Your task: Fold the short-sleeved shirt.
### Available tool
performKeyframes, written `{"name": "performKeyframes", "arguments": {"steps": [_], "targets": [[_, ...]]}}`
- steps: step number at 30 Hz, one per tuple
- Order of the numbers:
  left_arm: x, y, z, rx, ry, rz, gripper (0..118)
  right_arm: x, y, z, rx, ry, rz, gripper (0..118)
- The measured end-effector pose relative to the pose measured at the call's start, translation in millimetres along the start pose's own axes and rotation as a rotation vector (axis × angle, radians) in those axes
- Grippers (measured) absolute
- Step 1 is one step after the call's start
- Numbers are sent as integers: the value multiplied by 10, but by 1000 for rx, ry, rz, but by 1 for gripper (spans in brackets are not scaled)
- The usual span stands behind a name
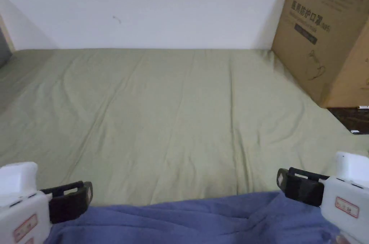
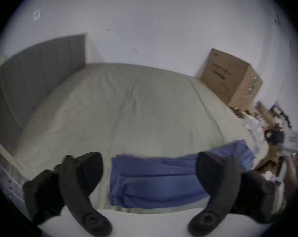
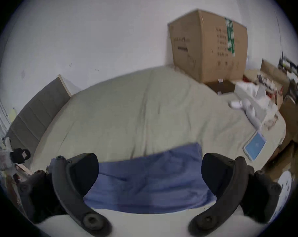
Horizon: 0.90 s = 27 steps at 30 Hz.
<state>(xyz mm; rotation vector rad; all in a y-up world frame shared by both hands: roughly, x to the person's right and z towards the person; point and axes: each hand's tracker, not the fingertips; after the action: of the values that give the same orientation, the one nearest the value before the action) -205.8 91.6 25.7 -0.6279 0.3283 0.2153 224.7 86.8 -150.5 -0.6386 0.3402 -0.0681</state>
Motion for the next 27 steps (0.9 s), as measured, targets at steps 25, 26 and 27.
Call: {"name": "performKeyframes", "arguments": {"steps": [25,26,27], "targets": [[-1858,-643,-1011,-357,-593,631,118,-372,-22,-234,-153,75,53,0],[-1882,-677,-1108,-356,-628,648,118,-386,-24,-246,-162,64,61,0],[-1923,-733,-1189,-370,-639,663,118,-396,-24,-258,-172,59,65,0]]}}
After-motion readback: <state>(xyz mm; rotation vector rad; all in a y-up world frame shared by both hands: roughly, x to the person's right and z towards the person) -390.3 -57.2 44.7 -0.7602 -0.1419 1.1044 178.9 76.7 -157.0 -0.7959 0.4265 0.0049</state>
